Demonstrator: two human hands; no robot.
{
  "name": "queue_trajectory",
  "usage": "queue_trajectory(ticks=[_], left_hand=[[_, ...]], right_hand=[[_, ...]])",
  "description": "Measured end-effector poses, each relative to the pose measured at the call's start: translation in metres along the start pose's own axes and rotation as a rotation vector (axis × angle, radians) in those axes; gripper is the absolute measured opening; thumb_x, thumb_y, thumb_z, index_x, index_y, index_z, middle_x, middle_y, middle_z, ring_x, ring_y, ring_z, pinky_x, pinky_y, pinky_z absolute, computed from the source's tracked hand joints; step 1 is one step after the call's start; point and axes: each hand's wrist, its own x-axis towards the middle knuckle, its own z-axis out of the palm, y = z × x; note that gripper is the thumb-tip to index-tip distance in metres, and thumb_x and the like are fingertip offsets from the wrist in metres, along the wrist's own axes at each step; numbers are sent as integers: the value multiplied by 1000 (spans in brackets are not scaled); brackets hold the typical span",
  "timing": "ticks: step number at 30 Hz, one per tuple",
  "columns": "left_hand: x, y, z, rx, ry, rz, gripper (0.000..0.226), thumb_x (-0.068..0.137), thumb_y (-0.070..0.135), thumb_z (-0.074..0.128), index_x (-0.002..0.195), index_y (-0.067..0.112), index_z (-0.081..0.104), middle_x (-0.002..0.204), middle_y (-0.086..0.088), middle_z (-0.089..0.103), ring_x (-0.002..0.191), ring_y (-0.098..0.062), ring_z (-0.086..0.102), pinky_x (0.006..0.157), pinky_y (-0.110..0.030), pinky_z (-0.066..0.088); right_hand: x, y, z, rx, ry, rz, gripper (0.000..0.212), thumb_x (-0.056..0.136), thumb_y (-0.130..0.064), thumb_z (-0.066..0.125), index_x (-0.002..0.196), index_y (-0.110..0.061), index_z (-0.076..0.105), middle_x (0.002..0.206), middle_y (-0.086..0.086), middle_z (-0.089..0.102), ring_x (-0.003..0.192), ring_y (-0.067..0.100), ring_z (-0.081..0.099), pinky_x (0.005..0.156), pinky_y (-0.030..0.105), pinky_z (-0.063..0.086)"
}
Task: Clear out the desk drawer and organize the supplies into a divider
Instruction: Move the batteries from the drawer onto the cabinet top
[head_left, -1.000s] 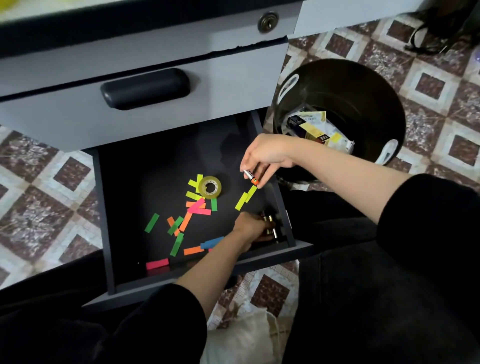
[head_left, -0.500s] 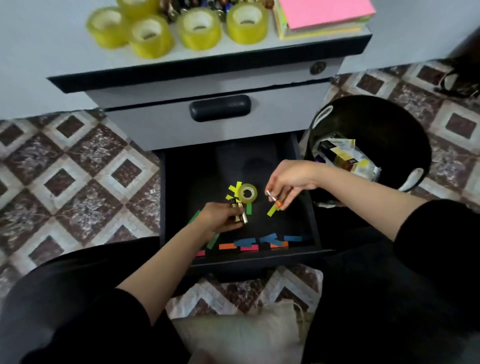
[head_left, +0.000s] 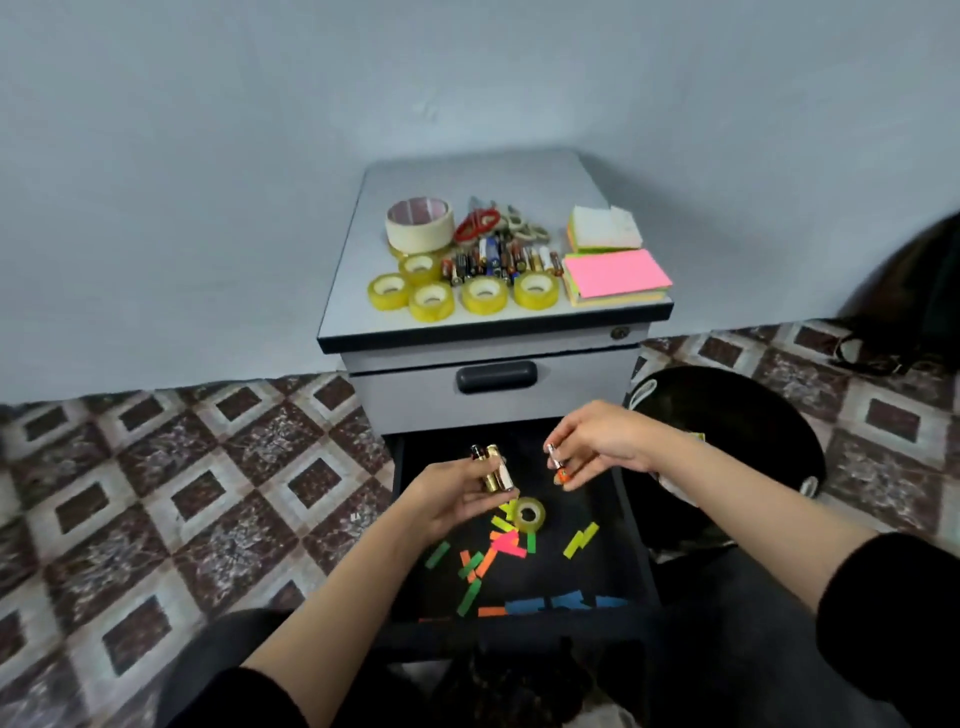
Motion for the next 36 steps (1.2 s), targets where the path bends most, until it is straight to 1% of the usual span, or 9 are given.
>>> queue_trajectory(ticks=[9,14,20,24,27,29,31,33,36], left_hand=[[-30,64,27,114,-69,148,8,84,-6,60,91,-6,61,76,-18,68,61,-24,70,54,-22,57],[-30,113,40,248,-54,237,8,83,0,64,90,-5,64,77,-14,71,66,-21,71,59,-20,57],[-5,172,62,333,88,289,14,77,4,72,87,1,62,81,-10,69,71,-16,67,51,-18,54],[24,204,91,439,112,335,11,80,3,70,77,7,60,68,-4,65,64,-12,62,47,-16,52],[46,221,109,574,141,368,15,78,0,71,73,5,58,67,-7,62,63,-15,63,56,-21,57],[61,232,118,697,211,393,21,73,1,75,68,4,56,55,-6,61,61,-19,66,68,-30,58],[69,237,127,807,269,423,25,72,1,76,65,5,53,50,-5,60,47,-15,63,56,-26,56],[77,238,135,908,311,452,22,70,1,76,70,4,54,58,-7,60,38,-11,57,40,-22,49],[88,236,140,1148,393,503,19,72,13,75,80,4,60,72,-8,63,53,-14,60,43,-22,44]], right_hand=[[-23,-53,-8,214,34,-117,15,86,14,51,86,0,58,72,16,59,57,21,64,56,34,59],[-18,-93,-24,259,26,-211,16,84,15,53,88,0,58,61,10,65,56,20,65,57,33,59],[-4,-137,-56,257,162,-296,17,83,17,54,83,0,56,74,16,60,49,18,64,49,30,57],[21,-162,-85,174,318,-287,14,83,16,55,80,3,57,69,17,58,38,17,60,43,28,55],[44,-170,-95,77,394,-260,13,82,15,56,88,4,58,76,19,61,46,23,60,43,28,55],[60,-173,-98,34,430,-249,13,82,14,56,88,4,59,82,21,62,50,26,60,47,31,56],[71,-175,-98,-3,450,-238,10,80,13,59,83,3,60,77,21,63,44,25,59,51,34,56],[81,-176,-98,-44,475,-212,9,78,9,64,86,4,62,75,21,64,39,23,59,50,34,56],[90,-179,-95,-157,520,-176,10,77,1,67,86,2,63,73,18,66,32,17,56,45,31,55]])
